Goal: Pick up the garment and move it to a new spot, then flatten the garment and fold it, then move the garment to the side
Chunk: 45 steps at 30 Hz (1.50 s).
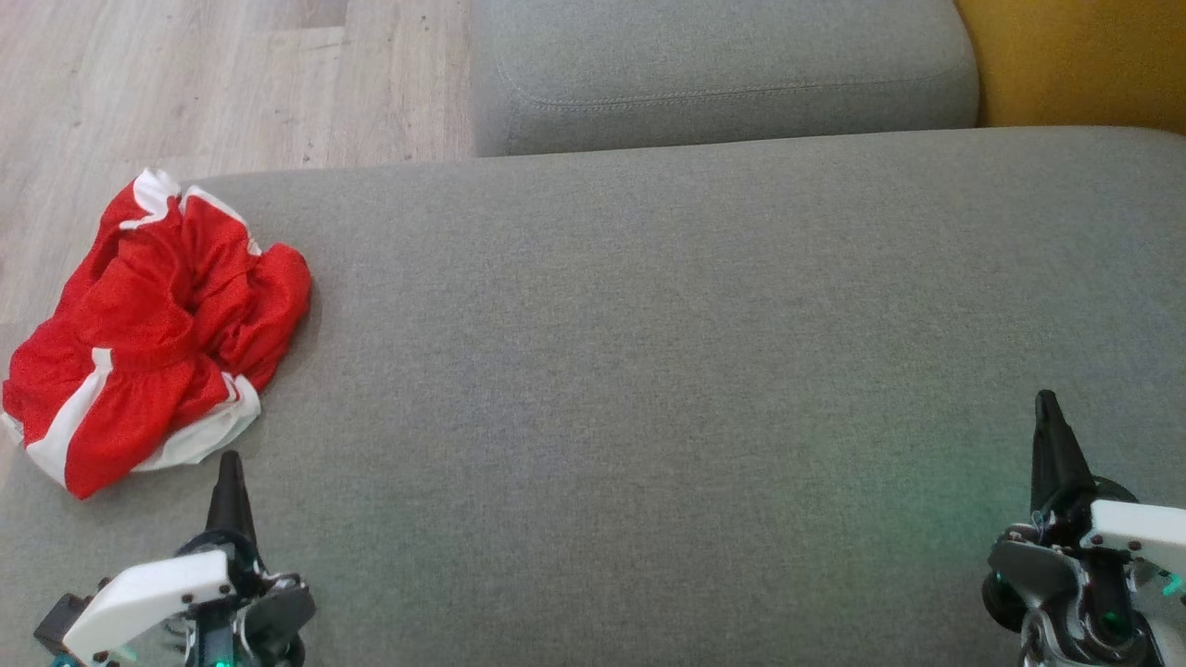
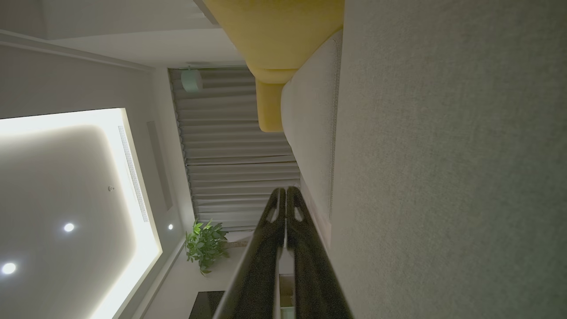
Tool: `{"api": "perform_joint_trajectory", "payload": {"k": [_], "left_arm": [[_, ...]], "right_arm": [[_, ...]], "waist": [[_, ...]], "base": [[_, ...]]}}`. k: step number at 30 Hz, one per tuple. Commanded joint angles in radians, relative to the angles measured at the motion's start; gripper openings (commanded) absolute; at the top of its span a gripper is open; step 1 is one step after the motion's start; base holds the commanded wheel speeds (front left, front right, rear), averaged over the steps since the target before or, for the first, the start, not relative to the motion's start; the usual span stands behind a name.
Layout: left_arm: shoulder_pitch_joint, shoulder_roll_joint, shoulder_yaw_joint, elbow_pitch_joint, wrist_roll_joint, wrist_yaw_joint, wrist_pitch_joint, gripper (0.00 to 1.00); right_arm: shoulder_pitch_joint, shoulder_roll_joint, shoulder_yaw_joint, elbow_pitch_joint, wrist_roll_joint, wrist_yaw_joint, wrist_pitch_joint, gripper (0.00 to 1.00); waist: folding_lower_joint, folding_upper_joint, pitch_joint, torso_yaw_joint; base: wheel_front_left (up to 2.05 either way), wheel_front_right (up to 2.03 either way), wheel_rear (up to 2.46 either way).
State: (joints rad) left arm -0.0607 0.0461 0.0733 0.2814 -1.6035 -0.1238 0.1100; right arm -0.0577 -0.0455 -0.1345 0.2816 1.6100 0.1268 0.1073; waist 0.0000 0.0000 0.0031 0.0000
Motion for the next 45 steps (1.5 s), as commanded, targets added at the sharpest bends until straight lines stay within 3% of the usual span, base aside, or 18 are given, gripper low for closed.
{"api": "perform_joint_trajectory", "payload": {"k": [1,45], "left_arm": [[-0.047,0.004,0.04,-0.037,-0.006,-0.007,0.003,0.0],[-0.047,0.004,0.04,-0.037,-0.006,-0.007,0.003,0.0]], "right_arm": [[-0.05,-0.005,0.021,-0.037,-0.001,0.004,0.006,0.0],[-0.05,-0.005,0.021,-0.037,-0.001,0.004,0.006,0.0]], "waist": [[0.0,0.0,0.0,0.0],[0.0,0.0,0.0,0.0]], "base": [[0.0,0.0,0.0],[0.0,0.0,0.0]]}}
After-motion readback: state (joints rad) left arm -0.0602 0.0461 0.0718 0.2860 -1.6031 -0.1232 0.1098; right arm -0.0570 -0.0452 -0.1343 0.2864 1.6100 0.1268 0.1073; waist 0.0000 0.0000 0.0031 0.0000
